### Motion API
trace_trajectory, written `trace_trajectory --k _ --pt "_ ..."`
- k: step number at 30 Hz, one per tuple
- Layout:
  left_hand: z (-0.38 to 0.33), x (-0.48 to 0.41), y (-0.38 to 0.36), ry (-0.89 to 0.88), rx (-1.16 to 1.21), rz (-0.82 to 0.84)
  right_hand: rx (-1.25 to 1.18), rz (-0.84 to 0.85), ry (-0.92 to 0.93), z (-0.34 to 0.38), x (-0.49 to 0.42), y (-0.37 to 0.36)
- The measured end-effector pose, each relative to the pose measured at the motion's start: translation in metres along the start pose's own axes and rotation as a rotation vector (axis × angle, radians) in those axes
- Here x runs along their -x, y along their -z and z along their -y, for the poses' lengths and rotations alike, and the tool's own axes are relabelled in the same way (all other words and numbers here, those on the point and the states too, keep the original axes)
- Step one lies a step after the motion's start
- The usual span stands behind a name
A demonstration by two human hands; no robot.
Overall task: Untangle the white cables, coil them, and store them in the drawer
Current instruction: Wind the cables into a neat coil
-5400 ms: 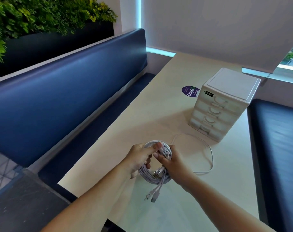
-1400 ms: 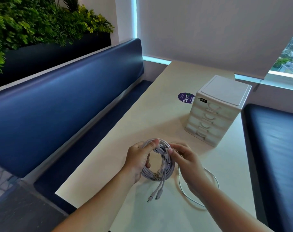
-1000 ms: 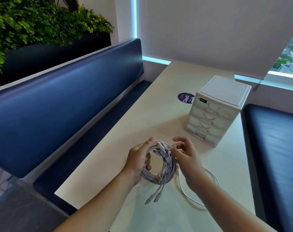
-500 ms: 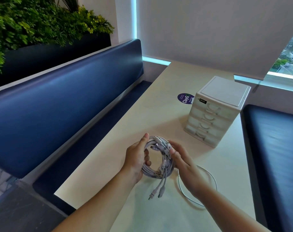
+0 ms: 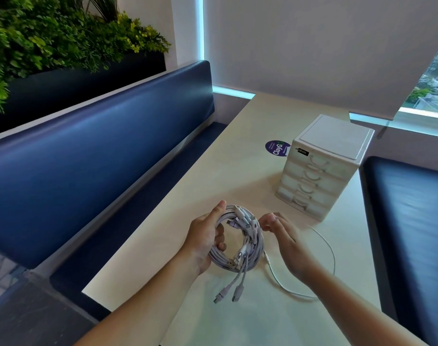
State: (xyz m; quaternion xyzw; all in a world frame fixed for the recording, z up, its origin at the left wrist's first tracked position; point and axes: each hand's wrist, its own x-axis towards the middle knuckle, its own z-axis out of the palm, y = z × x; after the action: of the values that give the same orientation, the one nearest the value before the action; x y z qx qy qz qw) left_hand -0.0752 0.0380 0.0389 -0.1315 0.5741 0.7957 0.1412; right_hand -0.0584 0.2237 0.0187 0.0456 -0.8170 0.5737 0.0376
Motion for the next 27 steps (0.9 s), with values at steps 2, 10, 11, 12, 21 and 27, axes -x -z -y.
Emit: trace_trajectory --k 2,10,11,12,21,27 --pt "-0.001 0.001 0.000 0.005 0.017 0.000 -0.002 0.067 -0.077 0.002 -0.003 0.003" --pt "0.002 -0.005 -0.007 -0.010 0.106 -0.192 -0.456 0.402 -0.423 0.017 0.012 -0.014" --pt "0.003 -0.004 -0.008 -0.014 0.107 -0.209 -0.487 0.402 -0.422 0.018 0.014 -0.016" --pt "0.004 -0.004 -0.008 -0.020 0.104 -0.224 -0.514 0.395 -0.422 0.020 0.015 -0.018" --pt "0.007 -0.001 -0.009 -0.042 0.019 -0.198 -0.567 0.278 -0.478 0.031 0.015 -0.026" --pt "0.013 -0.002 -0.008 -0.062 -0.034 -0.199 -0.675 0.300 -0.550 0.025 0.010 -0.024"
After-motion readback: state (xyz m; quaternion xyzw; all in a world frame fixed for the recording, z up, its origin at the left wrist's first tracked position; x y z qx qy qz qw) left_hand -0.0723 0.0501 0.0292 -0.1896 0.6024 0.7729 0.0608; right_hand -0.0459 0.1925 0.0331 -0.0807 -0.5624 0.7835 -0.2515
